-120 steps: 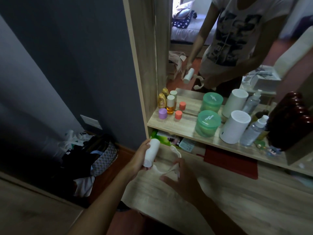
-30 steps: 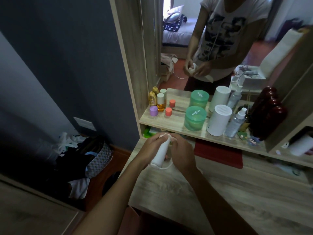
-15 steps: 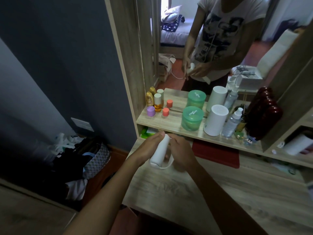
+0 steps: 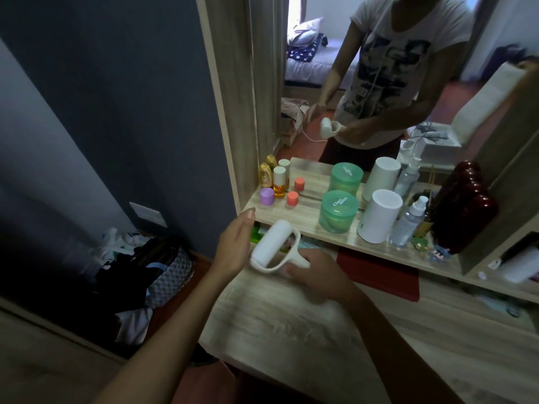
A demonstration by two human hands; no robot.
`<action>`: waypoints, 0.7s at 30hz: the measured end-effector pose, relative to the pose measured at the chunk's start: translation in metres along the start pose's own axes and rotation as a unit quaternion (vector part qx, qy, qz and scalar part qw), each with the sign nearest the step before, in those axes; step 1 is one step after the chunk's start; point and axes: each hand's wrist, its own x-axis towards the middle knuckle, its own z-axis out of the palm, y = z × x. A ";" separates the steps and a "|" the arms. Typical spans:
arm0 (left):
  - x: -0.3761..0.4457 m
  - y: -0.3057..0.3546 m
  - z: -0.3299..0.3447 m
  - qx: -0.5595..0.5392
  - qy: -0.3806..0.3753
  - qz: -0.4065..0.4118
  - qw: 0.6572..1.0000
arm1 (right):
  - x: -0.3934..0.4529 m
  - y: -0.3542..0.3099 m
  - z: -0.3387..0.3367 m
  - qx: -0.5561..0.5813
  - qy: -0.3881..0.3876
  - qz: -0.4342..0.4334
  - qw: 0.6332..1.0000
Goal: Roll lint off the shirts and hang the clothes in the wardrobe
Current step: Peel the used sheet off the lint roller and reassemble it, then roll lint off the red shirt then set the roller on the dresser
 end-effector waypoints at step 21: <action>-0.077 -0.055 -0.274 0.489 0.344 0.060 0.799 | 0.088 -0.226 0.154 0.175 0.040 -0.168 0.969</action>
